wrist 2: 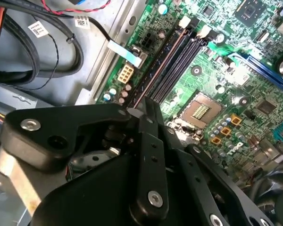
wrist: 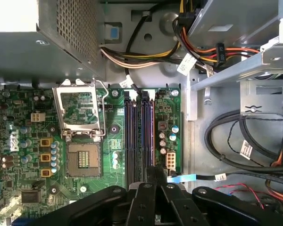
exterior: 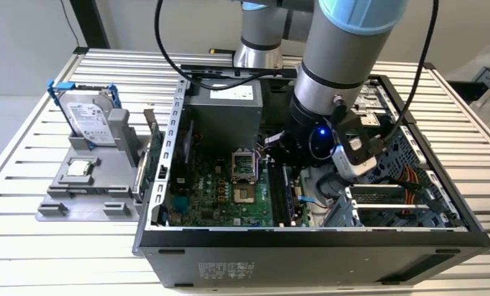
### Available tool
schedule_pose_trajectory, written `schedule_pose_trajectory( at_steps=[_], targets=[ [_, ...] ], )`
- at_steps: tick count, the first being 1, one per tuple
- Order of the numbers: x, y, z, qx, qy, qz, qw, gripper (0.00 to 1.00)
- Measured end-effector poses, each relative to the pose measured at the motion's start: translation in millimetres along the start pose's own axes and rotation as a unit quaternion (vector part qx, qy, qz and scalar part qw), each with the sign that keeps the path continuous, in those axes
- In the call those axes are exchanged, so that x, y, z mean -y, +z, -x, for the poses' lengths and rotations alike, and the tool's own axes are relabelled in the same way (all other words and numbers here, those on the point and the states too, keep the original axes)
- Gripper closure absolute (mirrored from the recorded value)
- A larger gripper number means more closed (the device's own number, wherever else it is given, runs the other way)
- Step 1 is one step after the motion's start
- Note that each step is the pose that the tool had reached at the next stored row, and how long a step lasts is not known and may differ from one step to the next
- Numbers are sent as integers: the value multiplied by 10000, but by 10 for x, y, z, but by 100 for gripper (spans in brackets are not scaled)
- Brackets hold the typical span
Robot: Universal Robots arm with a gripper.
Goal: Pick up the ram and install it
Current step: 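Insert the ram into the slot, then press down the ram until it locks into place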
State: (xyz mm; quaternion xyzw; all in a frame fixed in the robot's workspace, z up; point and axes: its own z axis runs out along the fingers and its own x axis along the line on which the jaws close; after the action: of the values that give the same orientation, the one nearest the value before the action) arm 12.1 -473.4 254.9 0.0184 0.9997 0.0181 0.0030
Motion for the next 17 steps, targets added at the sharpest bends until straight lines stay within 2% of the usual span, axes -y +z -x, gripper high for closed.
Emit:
schedule_pose_trajectory(
  at_steps=[17],
  targets=[
    [0,0,0,-6,1,161,9999,100]
  ],
)
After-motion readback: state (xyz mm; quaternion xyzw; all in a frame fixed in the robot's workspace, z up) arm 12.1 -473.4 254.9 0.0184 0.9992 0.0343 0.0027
